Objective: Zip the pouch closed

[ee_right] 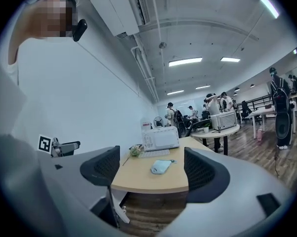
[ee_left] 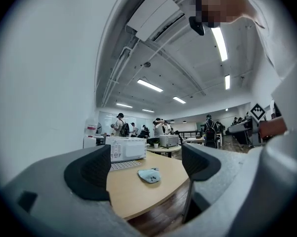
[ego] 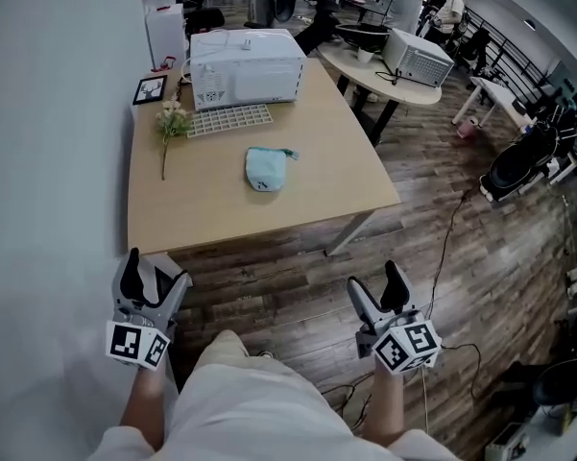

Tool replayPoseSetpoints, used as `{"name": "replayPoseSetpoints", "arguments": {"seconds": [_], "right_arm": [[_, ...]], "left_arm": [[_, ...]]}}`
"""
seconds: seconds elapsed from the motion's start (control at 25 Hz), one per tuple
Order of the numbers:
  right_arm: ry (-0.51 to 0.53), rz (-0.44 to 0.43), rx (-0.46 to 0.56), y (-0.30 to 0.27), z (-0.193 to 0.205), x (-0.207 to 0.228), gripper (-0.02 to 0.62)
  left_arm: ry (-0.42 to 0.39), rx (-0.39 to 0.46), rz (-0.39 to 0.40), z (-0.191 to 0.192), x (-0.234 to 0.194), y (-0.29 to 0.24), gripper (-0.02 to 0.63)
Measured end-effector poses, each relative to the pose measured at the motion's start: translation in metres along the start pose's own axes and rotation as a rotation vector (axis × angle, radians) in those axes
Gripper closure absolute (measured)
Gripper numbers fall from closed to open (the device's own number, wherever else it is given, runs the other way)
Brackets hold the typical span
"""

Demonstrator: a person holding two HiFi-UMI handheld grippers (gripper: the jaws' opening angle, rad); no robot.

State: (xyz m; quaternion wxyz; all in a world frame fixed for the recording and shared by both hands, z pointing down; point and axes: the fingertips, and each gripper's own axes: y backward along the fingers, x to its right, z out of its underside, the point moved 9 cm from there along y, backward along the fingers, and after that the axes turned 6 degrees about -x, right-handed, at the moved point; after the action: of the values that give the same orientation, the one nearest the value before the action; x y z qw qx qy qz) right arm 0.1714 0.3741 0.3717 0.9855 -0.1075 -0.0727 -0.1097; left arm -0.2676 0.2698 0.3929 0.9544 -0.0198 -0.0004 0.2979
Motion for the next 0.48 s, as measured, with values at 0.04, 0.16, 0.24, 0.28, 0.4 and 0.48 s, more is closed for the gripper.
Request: {"name": "replayPoseSetpoints", "arguments": {"seconds": [0.04,0.16,0.24,0.28,0.4,0.48], "right_arm": [[0.001,-0.007,-0.008,-0.006,0.0,0.002,0.209],[0.004,-0.029,-0.032,-0.031,0.001,0.007,0.209],[0.001,-0.051,-0.05,-0.053,0.001,0.008,0.209],[0.001,-0.061,-0.057,-0.066,0.0,0.009,0.209],[0.007,-0.074,-0.075,-0.107,-0.004,0.013,0.209],[0.014,-0.076,-0.084,-0.134,-0.014,0.02,0.209]], "left_arm": [[0.002,-0.007,0.004,0.003,0.002,-0.005,0.163],[0.003,-0.031,0.012,0.012,0.002,-0.023,0.163],[0.016,-0.045,0.011,0.018,-0.004,-0.039,0.163],[0.024,-0.049,0.012,0.021,-0.01,-0.049,0.163],[0.039,-0.049,0.017,0.026,-0.03,-0.088,0.163],[0.043,-0.04,0.032,0.025,-0.042,-0.12,0.163]]}}
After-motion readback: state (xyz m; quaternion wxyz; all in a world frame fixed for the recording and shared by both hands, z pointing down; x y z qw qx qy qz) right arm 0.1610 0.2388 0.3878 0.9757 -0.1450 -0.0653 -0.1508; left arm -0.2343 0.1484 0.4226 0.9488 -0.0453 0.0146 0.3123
